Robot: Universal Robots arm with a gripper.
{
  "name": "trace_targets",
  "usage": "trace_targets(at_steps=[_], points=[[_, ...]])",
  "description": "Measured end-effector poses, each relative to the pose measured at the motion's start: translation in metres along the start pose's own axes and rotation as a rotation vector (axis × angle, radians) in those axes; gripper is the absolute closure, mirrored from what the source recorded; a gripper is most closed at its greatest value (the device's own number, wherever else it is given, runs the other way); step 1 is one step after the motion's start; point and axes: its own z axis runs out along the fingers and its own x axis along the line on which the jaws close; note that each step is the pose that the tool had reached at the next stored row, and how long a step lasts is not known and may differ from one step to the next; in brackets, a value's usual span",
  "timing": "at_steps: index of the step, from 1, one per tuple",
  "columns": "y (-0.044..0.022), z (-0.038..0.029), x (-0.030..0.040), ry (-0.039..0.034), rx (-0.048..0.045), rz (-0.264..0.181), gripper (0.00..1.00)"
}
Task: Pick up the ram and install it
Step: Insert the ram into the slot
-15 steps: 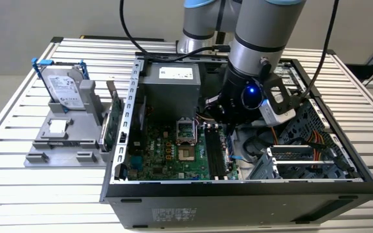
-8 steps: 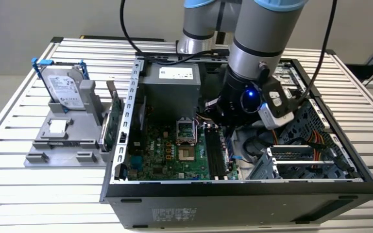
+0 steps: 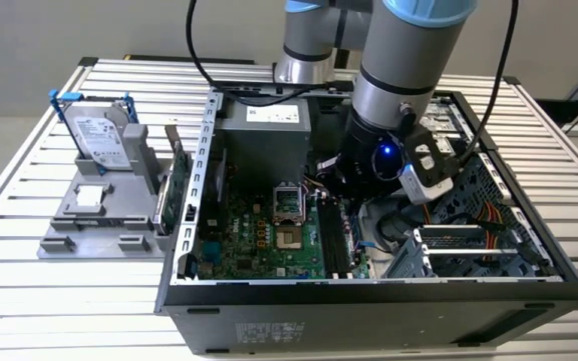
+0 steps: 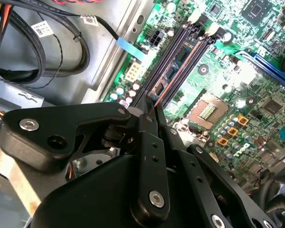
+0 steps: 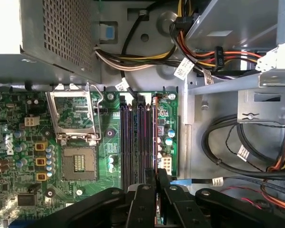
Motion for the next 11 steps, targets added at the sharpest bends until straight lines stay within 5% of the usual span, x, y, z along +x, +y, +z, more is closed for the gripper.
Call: trace_targets(at_steps=[11], points=[[-0.0001, 0.0066, 0.0001, 0.0001, 0.0013, -0.002, 1.00]])
